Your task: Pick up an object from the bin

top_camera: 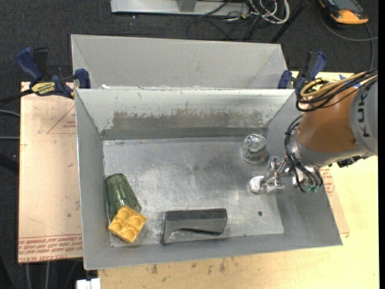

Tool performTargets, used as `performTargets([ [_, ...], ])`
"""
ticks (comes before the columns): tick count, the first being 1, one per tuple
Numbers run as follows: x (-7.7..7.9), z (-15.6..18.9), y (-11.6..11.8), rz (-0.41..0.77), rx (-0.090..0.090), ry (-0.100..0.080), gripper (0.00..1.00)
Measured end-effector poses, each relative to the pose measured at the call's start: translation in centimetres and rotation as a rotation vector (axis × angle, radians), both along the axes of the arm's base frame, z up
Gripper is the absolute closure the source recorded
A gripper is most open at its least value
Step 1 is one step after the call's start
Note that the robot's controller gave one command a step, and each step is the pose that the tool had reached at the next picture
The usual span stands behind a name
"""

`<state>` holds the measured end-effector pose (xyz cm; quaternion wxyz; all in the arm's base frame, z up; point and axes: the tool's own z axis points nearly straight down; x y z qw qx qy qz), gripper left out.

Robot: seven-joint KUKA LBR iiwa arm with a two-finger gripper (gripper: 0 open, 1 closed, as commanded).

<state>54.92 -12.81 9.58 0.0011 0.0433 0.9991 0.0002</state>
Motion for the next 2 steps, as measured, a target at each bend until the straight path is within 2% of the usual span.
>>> performTargets([
  [1,0.9,5.5,-0.2,0.003,0.002,0.005,1.0],
  [2,1.2,9.5,0.0,-0.009,-0.001,-0.006,1.0],
])
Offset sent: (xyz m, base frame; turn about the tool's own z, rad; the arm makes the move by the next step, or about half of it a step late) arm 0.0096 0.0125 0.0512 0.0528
